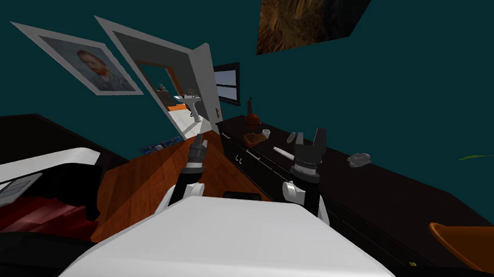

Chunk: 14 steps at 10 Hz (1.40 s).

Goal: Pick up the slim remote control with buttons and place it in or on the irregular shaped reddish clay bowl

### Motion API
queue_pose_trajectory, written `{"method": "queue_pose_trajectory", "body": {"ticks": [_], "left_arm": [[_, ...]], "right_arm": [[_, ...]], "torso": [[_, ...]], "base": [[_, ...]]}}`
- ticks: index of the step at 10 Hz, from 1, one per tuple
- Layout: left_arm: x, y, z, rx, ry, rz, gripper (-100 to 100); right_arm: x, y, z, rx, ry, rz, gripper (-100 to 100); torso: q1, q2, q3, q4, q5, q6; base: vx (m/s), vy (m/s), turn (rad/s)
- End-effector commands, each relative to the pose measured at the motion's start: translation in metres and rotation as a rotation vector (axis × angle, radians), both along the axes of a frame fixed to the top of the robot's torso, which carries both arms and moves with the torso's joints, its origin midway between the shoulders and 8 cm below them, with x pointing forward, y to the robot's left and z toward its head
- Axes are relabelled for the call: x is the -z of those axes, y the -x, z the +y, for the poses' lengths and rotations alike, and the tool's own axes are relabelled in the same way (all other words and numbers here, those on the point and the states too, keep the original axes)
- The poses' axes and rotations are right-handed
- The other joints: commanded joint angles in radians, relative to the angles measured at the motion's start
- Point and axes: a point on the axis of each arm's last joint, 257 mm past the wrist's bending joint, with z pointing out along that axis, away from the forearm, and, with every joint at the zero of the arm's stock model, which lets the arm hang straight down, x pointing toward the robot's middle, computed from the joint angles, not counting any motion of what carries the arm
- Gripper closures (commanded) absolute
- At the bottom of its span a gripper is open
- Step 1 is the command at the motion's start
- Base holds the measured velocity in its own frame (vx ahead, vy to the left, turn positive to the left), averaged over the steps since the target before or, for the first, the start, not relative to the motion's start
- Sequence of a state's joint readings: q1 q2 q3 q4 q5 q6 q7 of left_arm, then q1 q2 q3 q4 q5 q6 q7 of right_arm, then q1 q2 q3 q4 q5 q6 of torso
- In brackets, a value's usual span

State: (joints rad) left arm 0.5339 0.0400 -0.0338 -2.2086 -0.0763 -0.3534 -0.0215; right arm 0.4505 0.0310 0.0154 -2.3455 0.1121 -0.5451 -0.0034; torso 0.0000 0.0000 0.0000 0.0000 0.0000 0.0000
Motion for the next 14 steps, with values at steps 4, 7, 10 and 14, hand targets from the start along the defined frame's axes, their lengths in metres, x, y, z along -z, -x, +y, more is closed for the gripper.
{"method": "queue_pose_trajectory", "body": {"ticks": [4,7,10,14], "left_arm": [[0.0,0.0,0.0,0.0,0.0,0.0,0],[0.0,0.0,0.0,0.0,0.0,0.0,0],[0.0,0.0,0.0,0.0,0.0,0.0,0],[0.0,0.0,0.0,0.0,0.0,0.0,0]], "right_arm": [[0.006,-0.005,0.011,-0.012,0.163,0.018,-100],[0.013,-0.009,0.017,-0.016,0.268,0.033,-100],[0.019,-0.012,0.021,-0.025,0.341,0.045,-100],[0.035,-0.019,0.025,-0.035,0.464,0.072,-100]], "torso": [[0.0,0.006,0.003,0.001,0.0,0.0],[0.002,0.004,0.003,0.001,0.0,0.0],[0.002,0.005,0.003,0.001,0.0,0.0],[0.002,0.003,0.002,0.001,0.001,0.0]], "base": [[-0.08,0.014,0.077],[-0.069,0.039,0.087],[-0.064,0.037,0.071],[-0.041,0.041,0.087]]}}
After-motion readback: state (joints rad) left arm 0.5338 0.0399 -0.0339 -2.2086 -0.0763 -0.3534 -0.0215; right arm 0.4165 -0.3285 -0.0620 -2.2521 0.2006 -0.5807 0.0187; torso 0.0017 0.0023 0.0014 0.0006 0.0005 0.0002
